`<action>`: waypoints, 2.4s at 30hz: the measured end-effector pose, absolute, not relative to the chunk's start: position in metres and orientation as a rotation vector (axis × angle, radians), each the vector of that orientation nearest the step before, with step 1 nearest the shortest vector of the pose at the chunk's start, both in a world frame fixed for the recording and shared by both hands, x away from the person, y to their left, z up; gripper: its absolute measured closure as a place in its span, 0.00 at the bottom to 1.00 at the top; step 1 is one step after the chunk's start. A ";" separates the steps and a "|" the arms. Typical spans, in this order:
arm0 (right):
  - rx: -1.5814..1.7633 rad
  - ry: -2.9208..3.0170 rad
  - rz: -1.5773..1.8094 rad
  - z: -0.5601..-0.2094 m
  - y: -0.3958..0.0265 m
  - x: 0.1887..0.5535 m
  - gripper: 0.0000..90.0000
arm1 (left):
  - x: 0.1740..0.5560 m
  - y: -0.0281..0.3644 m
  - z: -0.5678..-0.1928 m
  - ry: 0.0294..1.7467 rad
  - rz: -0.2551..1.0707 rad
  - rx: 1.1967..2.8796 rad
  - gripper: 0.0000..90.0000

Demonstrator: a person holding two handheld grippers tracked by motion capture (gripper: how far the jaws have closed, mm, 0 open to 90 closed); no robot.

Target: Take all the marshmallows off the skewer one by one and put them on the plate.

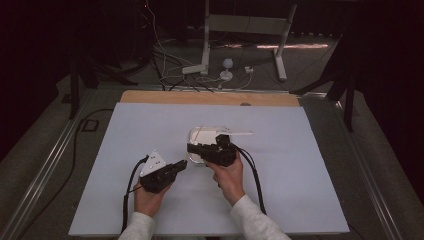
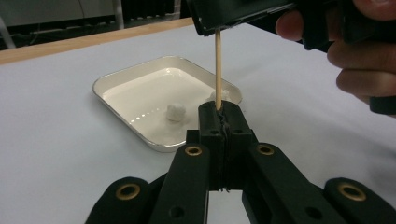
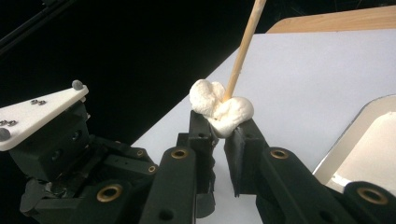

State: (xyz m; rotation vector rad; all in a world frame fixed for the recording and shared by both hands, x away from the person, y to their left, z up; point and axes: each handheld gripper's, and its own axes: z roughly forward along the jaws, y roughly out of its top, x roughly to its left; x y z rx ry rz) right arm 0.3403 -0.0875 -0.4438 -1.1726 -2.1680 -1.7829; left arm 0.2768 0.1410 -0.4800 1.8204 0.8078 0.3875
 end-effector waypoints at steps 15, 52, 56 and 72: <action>-1.226 -2.120 -1.819 -0.440 -0.095 0.344 0.89 | 0.275 0.139 -0.481 0.804 0.426 1.850 1.00; -1.398 -2.396 -1.567 -0.454 -0.138 0.386 0.88 | 0.279 0.139 -0.490 0.843 0.405 1.893 1.00; -1.409 -2.420 -1.483 -0.464 -0.134 0.390 0.82 | 0.280 0.139 -0.491 0.846 0.402 1.892 1.00; -1.370 -2.435 -1.403 -0.478 -0.132 0.396 0.44 | 0.283 0.136 -0.494 0.858 0.389 1.908 1.00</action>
